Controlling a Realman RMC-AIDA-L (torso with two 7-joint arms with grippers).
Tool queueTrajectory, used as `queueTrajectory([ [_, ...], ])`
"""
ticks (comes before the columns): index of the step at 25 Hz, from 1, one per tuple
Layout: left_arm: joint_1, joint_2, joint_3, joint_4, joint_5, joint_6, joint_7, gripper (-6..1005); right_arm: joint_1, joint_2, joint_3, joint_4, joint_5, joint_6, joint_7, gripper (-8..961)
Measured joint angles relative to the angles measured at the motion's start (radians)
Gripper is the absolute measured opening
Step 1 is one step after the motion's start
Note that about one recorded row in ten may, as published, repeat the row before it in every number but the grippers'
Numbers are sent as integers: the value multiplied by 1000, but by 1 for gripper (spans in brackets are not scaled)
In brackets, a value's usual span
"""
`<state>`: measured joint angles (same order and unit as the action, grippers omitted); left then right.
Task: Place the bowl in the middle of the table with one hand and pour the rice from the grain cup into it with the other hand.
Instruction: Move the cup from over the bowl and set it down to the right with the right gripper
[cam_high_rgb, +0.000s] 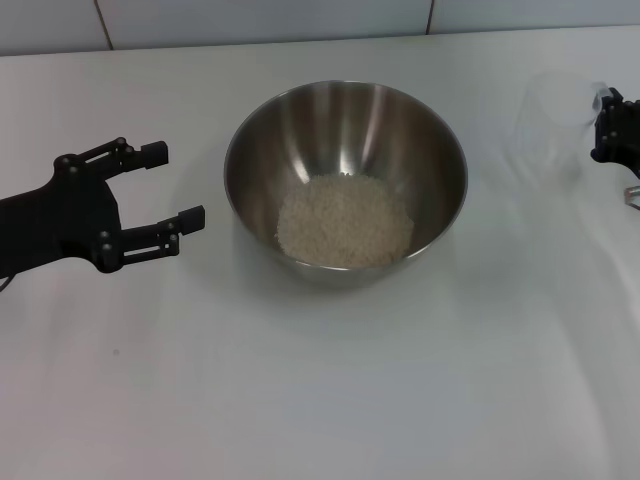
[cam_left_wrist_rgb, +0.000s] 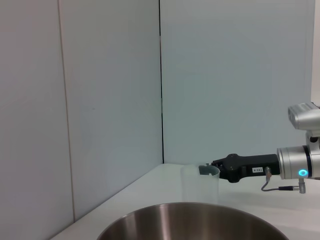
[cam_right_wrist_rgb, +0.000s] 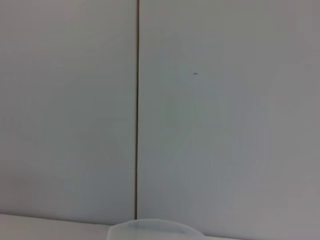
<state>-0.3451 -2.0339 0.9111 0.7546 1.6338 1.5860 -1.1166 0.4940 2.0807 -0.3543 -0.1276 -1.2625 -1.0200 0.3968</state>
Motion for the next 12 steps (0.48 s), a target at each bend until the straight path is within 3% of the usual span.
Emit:
queueTrajectory([
  [12,0,0,0,0,0,0,0,838,-1,1,0,1,0,-6,-13,19],
])
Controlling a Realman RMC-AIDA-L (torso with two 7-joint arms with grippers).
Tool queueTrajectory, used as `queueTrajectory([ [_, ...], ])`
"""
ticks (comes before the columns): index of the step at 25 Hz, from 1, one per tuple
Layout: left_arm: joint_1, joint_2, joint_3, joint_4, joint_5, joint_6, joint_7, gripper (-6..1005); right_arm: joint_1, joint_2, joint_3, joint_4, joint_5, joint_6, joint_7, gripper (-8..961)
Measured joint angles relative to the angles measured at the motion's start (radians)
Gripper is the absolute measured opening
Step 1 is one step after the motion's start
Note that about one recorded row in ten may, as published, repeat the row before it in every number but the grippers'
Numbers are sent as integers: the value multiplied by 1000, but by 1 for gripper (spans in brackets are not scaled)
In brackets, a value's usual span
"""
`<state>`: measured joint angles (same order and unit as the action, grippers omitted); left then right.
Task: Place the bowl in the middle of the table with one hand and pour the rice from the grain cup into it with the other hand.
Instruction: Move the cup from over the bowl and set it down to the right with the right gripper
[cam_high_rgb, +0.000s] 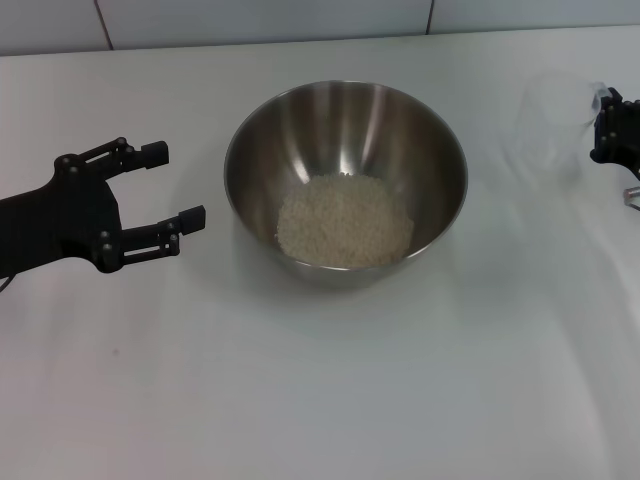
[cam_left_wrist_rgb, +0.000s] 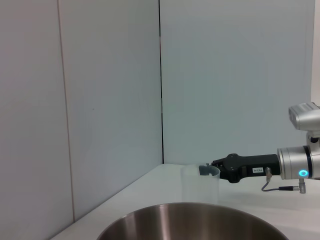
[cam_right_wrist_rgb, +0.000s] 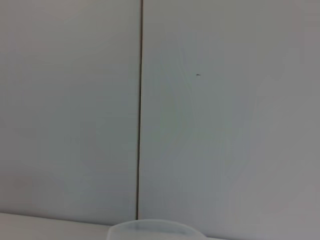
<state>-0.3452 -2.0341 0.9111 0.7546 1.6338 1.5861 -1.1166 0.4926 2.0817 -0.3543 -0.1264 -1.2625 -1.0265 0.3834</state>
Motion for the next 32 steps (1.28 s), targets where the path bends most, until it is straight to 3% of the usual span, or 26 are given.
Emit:
queueTrajectory([
  [25,0,-1,0,9,0,7,0,838,5,0,-31,10,-14,41,0,32],
  [32,-1,0,0,9,0,7,-3,838,1,0,-33,10,-14,41,0,155],
])
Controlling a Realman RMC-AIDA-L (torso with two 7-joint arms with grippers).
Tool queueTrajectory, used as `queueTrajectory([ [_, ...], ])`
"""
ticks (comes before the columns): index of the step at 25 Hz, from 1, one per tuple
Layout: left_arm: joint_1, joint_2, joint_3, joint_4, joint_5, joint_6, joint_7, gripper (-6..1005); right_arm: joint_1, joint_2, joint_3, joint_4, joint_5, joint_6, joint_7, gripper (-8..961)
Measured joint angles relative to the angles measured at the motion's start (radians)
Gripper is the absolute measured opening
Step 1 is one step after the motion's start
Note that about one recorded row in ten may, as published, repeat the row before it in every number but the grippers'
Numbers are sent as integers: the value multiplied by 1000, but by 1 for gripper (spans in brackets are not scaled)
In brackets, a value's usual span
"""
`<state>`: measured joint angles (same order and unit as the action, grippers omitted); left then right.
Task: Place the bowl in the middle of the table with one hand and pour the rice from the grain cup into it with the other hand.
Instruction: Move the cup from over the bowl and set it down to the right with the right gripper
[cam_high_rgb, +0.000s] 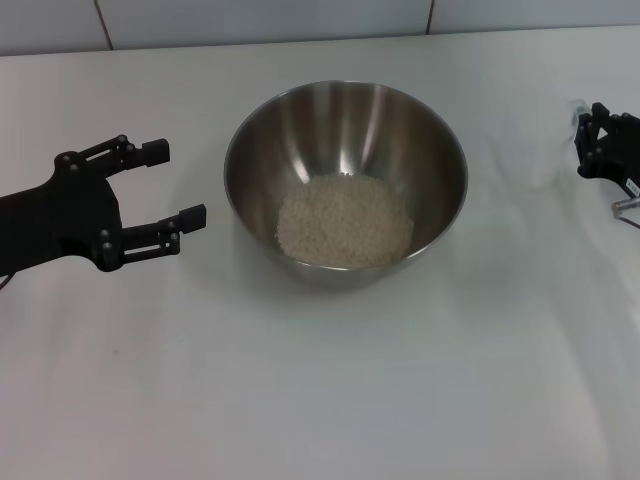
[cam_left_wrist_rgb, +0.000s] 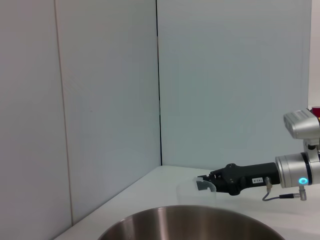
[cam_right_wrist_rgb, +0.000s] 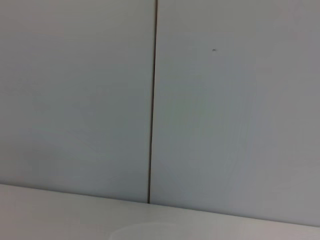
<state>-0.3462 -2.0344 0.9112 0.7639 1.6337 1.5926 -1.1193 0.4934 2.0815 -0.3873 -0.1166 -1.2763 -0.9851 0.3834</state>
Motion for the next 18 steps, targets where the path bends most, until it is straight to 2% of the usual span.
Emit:
queueTrajectory([
  [15,0,1,0,2,0,1,-5,838,-26,0,-4,6,0,23,0,206],
  [18,-1,1,0,2,0,1,-4,838,-35,1,-9,7,0,14,0,336],
])
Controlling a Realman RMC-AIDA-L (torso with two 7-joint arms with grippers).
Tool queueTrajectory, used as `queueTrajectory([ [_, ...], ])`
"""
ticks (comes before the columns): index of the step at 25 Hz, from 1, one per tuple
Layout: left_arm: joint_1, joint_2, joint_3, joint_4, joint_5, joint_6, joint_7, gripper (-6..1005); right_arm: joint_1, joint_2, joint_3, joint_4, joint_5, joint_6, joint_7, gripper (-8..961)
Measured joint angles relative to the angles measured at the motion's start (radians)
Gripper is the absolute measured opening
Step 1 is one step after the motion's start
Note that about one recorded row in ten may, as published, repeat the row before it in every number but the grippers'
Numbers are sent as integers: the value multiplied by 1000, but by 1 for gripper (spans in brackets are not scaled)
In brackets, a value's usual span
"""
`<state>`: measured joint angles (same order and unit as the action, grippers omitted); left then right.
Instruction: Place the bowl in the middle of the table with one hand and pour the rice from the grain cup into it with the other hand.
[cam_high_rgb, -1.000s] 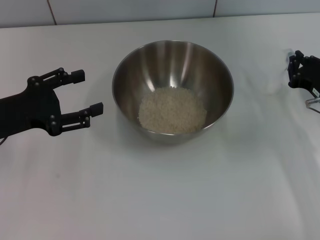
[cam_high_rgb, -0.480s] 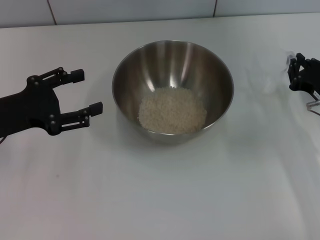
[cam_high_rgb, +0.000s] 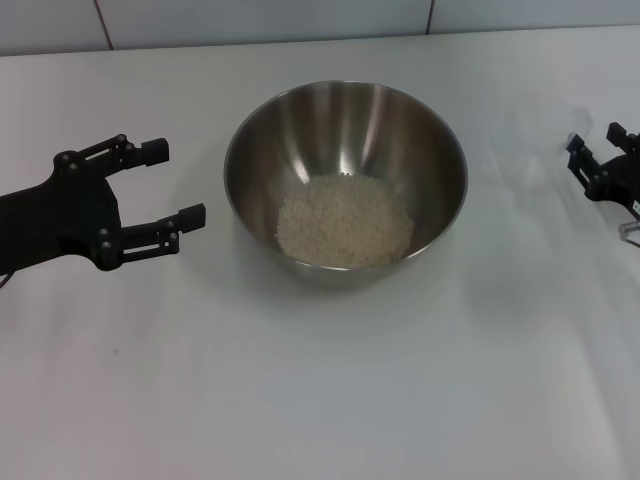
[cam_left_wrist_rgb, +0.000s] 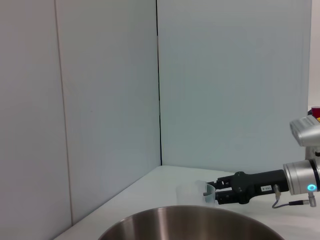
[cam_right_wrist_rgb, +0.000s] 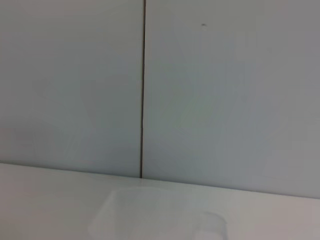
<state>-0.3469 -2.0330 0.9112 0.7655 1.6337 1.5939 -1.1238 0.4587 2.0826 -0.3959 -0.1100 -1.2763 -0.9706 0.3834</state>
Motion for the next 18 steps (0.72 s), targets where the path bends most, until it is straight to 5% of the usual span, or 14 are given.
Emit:
queueTrajectory([
  [8,0,-1,0,0,0,0,0,838,-28,1,-7,6,0,-26,0,521],
  [10,0,-1,0,0,0,0,0,838,-40,2,-8,8,0,-39,0,685],
  [18,7,-3,0,0,-1,0,3,838,-143,2,0,18,8,-288,23,685],
])
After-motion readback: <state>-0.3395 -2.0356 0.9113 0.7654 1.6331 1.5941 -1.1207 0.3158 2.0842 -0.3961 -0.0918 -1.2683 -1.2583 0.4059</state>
